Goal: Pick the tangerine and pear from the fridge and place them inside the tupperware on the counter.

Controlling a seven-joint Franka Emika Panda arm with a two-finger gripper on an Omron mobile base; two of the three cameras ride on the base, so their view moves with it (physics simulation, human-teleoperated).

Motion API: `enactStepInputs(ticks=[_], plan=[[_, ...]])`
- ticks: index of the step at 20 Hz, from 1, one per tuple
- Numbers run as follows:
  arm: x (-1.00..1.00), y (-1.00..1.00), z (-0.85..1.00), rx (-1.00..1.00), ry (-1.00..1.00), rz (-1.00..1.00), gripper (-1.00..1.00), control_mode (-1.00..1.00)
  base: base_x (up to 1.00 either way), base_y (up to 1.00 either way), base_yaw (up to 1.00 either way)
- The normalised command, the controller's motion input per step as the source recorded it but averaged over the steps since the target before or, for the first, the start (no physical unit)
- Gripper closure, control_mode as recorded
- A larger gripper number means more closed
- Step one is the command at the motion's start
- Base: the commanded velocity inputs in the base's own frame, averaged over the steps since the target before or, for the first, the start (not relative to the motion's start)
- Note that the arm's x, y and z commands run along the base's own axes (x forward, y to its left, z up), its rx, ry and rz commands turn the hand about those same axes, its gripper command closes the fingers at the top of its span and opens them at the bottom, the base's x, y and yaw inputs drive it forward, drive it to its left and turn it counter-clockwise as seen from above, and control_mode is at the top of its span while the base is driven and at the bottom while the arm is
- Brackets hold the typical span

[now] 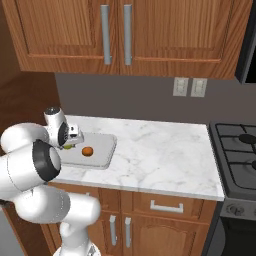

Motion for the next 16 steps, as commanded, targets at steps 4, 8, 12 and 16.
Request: enactStepInputs(ticks=[4,8,12,16], plan=[[0.40,0.10,-0.29,0.00,0.03,0.00,1.00,-1.00,0.00,0.00,0.00],[0.36,0.01,-0.31,0.00,0.07,0.00,1.00,-1.00,0.00,0.00,0.00],[0.27,0.00,-0.34,0.00,0.07,0.00,1.00,-1.00,0.00,0.00,0.00],[0.19,0.01,-0.21,0.00,0.03,0.00,-1.00,-1.00,0.00,0.00,0.00]])
